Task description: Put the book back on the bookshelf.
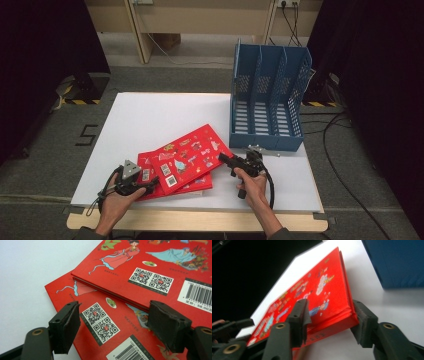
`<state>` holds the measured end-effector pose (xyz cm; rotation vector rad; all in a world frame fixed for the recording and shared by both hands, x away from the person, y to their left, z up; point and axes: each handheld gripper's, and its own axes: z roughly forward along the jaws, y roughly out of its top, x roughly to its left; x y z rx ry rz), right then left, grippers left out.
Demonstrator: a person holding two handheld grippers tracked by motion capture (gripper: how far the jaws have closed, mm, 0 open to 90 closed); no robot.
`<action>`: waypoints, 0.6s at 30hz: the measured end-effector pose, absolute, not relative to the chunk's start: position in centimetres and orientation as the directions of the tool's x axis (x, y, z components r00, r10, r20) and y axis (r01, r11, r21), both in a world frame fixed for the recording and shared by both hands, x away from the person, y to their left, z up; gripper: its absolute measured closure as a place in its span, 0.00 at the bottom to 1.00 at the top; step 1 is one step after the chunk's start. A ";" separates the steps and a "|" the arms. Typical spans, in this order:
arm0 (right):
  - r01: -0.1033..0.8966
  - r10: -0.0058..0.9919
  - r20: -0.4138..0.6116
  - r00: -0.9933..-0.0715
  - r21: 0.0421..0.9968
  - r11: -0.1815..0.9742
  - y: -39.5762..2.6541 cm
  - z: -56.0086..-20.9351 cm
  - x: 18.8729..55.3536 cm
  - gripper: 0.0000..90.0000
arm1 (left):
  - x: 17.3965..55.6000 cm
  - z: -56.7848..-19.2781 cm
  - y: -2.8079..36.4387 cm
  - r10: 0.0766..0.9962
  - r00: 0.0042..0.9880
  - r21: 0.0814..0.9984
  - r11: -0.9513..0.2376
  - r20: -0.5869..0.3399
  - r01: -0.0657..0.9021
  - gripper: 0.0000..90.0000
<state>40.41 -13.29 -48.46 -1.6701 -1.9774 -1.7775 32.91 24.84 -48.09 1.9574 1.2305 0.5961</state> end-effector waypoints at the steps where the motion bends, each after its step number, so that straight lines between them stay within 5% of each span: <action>1: 0.653 0.661 0.604 -0.445 0.724 -0.222 -13.3 -48.1 40.4 0.63 | 32.9 -48.1 24.8 0.901 0.433 0.784 -0.271 0.003 0.558 0.28; 18: 0.503 0.644 0.518 -0.563 0.833 -0.230 -9.3 -43.3 40.4 0.77 | 32.3 -47.9 22.5 0.864 0.503 0.793 -0.296 -0.016 0.533 0.28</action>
